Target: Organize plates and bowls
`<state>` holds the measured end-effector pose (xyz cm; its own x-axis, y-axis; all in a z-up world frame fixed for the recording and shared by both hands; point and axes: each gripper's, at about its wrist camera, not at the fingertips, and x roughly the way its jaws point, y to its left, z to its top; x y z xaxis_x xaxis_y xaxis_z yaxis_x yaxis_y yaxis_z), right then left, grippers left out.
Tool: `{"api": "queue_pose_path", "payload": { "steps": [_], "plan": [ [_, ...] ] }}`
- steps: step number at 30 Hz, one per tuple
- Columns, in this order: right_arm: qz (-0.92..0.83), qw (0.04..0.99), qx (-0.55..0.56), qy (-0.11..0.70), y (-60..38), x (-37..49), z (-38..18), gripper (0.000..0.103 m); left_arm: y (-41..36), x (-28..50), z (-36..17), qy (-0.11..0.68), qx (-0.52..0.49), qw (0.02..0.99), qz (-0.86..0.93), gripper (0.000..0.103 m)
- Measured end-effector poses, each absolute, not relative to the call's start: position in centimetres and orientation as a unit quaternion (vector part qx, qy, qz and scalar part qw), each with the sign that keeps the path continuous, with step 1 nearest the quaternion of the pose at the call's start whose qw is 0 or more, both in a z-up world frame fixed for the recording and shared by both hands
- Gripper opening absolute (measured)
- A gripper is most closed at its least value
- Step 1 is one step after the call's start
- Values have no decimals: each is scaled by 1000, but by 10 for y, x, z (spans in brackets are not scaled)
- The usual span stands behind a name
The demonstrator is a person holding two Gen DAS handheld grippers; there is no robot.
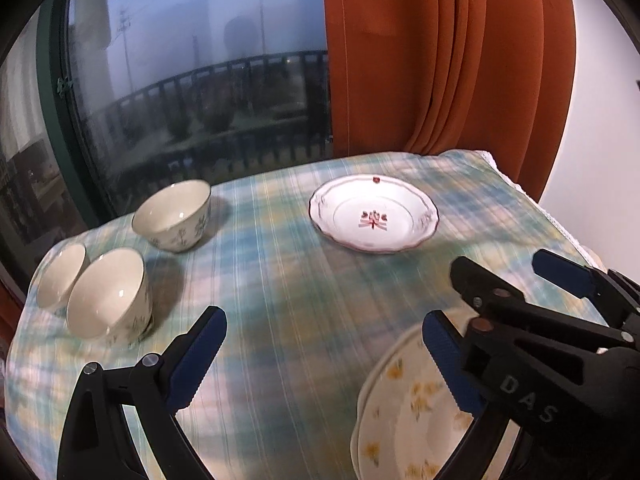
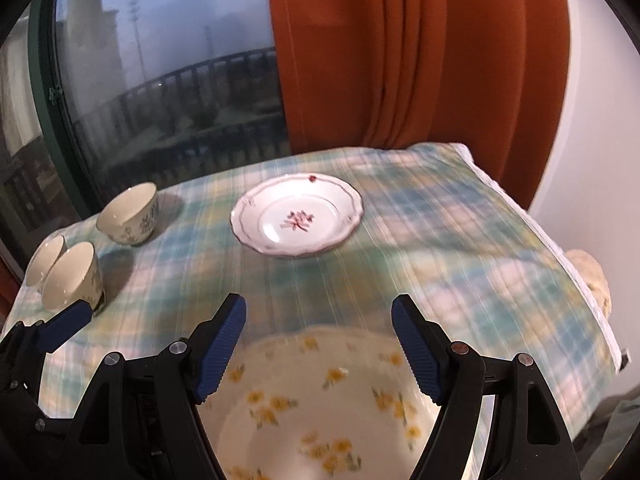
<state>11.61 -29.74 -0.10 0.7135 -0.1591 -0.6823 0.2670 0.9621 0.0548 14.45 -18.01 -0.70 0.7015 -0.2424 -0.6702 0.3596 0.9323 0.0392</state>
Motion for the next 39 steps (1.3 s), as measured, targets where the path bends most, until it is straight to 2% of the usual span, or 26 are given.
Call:
{"api": "queue_pose_path", "payload": {
  "steps": [11, 16, 22, 29, 39],
  "plan": [
    [-103, 935, 83, 330, -318, 165, 20, 79, -201, 182, 21, 319, 87, 929, -168, 99],
    [-103, 938, 70, 324, -331, 186, 33, 83, -215, 204, 29, 315, 81, 931, -166, 99],
    [-111, 937, 59, 325, -349, 219, 31, 85, -237, 246, 16, 301, 82, 941, -131, 99],
    [-102, 929, 68, 350, -373, 272, 2, 86, -252, 298, -12, 340, 66, 930, -118, 99],
    [-101, 914, 70, 386, -394, 317, -38, 85, -268, 335, -49, 370, 89, 918, -109, 85]
  ]
}}
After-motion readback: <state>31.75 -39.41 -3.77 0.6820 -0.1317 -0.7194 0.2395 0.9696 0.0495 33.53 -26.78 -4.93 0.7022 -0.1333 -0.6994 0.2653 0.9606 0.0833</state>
